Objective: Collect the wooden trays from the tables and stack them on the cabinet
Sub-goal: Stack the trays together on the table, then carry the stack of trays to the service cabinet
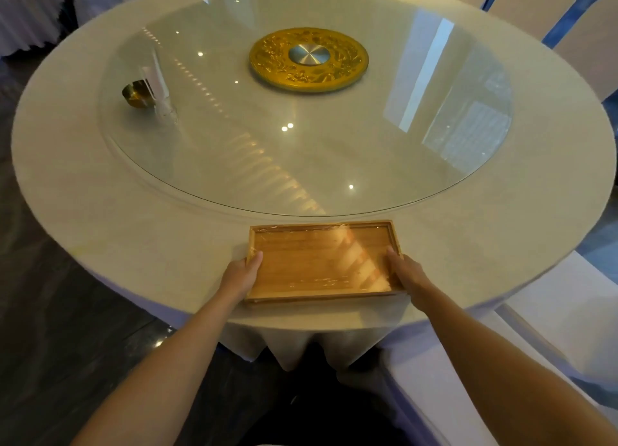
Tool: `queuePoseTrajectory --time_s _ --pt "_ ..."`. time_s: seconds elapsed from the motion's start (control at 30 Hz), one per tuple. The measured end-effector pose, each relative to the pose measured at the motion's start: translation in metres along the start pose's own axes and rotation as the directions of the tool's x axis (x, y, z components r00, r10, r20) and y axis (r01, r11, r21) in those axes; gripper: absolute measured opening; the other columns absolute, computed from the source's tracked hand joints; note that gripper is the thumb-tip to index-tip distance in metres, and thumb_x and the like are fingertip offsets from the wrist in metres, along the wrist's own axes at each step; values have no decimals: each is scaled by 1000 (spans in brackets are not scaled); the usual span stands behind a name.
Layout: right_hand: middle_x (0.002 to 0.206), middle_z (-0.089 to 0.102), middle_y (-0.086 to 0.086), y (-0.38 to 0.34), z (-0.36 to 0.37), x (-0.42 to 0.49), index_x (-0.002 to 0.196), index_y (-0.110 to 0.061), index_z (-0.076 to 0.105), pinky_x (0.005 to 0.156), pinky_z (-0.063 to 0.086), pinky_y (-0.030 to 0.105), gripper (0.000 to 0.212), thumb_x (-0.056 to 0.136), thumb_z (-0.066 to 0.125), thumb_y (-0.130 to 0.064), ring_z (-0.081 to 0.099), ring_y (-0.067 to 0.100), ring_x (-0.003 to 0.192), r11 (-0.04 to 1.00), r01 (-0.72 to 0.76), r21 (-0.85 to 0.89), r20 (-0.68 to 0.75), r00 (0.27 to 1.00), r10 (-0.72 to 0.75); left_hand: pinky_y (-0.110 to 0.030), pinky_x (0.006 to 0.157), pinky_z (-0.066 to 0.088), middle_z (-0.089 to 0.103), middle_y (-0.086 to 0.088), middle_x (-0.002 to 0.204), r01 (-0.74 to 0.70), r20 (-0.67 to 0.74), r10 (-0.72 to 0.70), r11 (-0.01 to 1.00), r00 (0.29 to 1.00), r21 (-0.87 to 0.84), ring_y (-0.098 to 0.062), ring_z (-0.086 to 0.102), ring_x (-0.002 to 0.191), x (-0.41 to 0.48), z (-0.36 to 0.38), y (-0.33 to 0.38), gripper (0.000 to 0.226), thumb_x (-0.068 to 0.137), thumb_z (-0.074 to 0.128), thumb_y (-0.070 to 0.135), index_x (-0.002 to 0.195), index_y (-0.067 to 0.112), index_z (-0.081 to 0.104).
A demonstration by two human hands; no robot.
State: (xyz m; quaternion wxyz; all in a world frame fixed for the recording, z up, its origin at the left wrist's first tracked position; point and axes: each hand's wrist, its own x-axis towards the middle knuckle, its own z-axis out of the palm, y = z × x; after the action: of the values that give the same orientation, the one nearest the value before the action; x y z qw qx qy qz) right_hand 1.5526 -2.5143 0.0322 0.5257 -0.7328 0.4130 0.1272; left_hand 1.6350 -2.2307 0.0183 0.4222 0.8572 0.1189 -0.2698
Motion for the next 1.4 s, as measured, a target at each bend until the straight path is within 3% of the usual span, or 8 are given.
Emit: queuePoseTrajectory --time_s 0.23,0.33,0.5,0.7,1.03,1.13,1.23,1.4 --pt "84 52 7 4 2 -10 124 -2 47 59 40 24 56 93 37 -48 45 13 65 988 -29 155 54 998 21 -34 77 39 55 -7 89 -34 -13 34 999 999 -14 -31 54 95 2 -2 0 51 95 32 47 101 5 61" --pt "72 46 -1 3 -3 -17 122 -7 47 54 35 22 53 93 36 -50 42 11 61 979 -15 202 56 998 3 -36 83 40 59 -13 108 -63 -19 63 998 998 -6 -33 53 108 0 -2 9 55 95 30 48 117 5 57" --pt "78 54 1 1 -33 -39 109 -12 53 60 39 26 43 94 34 -48 50 14 69 969 61 241 -112 993 -35 -38 89 41 56 -18 127 -133 11 133 991 991 -4 -35 52 115 -13 1 42 58 94 35 48 126 2 52" --pt "123 55 15 27 -103 -101 129 -2 47 93 39 37 61 95 28 -49 51 26 104 965 63 256 -304 952 19 -36 85 41 60 -20 122 -317 126 313 948 942 17 -34 56 110 -62 32 117 58 92 41 47 119 -1 58" --pt "117 59 15 172 -254 -308 127 -1 49 83 41 31 56 96 31 -44 55 26 98 919 163 358 -671 729 132 -40 87 44 58 -20 121 -632 497 544 775 677 12 -29 53 94 -260 176 185 58 93 39 46 123 -2 53" --pt "87 56 3 230 -287 -384 126 -3 48 62 39 25 52 97 31 -43 52 14 73 906 167 389 -744 636 202 -38 86 43 56 -21 125 -696 589 555 718 588 17 -31 54 99 -336 228 184 61 93 37 47 126 -3 49" --pt "98 51 9 287 -314 -458 125 1 47 68 39 29 53 97 31 -41 50 20 84 891 135 433 -780 552 296 -38 90 42 57 -23 125 -752 642 583 659 497 -17 -34 56 104 -416 280 182 59 93 40 45 124 -4 50" --pt "70 48 3 373 -341 -562 110 1 57 51 32 25 43 98 33 -34 43 12 60 836 170 521 -814 394 427 -34 85 38 58 -21 120 -818 752 563 572 342 -56 -29 53 96 -534 361 163 56 92 42 45 118 -4 54"
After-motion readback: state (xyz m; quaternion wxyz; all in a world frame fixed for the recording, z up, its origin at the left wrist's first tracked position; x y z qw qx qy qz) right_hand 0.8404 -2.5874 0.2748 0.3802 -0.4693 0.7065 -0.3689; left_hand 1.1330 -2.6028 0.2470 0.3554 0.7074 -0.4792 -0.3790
